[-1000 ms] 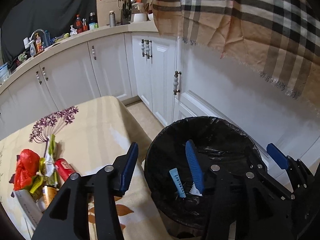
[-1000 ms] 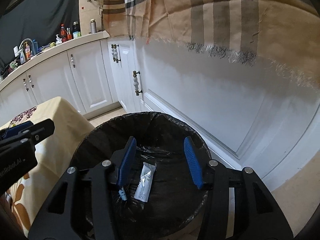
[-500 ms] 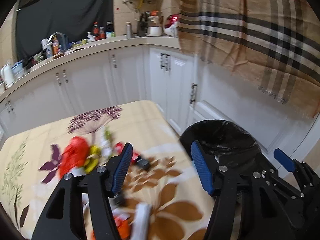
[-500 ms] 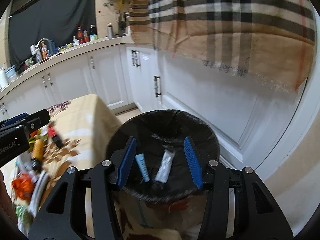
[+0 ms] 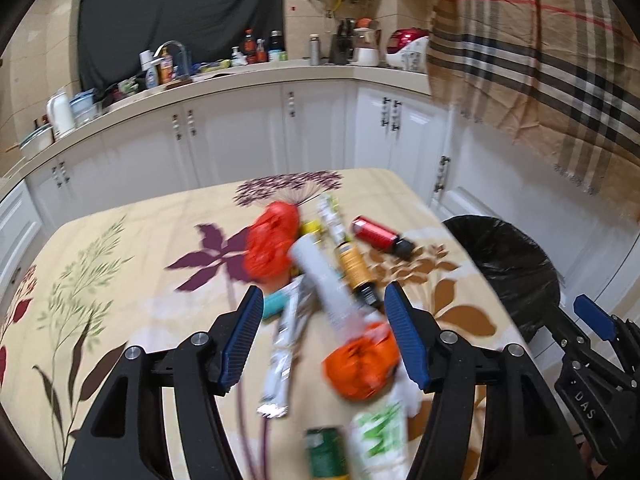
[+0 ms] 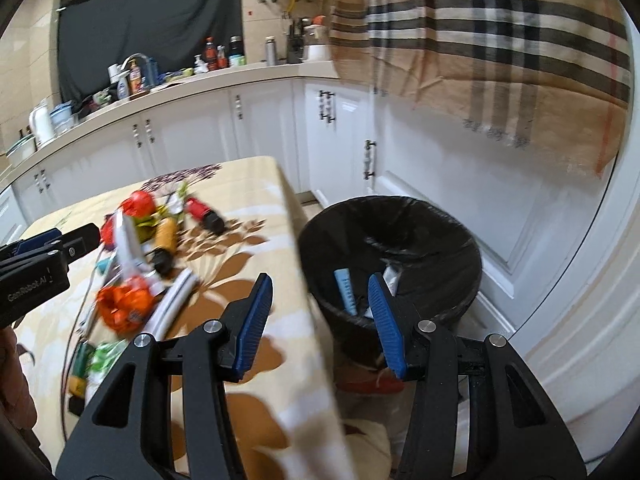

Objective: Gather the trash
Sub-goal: 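Move both open tools back over the table items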

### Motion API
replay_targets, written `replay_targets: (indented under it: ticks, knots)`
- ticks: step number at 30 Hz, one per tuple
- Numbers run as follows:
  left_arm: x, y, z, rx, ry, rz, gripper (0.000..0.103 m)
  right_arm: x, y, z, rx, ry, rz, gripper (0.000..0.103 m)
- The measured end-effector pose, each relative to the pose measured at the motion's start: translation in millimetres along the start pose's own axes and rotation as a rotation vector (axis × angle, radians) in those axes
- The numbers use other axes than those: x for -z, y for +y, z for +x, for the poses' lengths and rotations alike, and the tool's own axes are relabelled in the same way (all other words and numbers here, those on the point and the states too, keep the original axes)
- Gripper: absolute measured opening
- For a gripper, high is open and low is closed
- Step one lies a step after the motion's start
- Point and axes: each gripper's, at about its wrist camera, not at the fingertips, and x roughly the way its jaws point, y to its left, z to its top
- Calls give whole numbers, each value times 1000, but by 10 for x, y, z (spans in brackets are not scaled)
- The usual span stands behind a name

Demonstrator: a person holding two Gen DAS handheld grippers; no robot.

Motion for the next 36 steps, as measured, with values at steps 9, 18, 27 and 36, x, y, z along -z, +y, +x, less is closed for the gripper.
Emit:
replay_targets:
  ticks: [9, 18, 27, 36]
  knots:
    - [296, 457, -167, -70, 17, -40, 62, 193, 518, -159, -79, 18, -80, 49]
    - [543, 829, -301, -127, 31, -75, 62, 354, 975, -236, -144, 31, -161, 49]
    - [727, 1092, -370, -164, 50, -110, 62, 522, 1215, -237, -178, 64, -200, 49]
    - [824, 1161, -381, -165, 64, -118, 62, 574, 1277, -246, -187, 75, -211, 49]
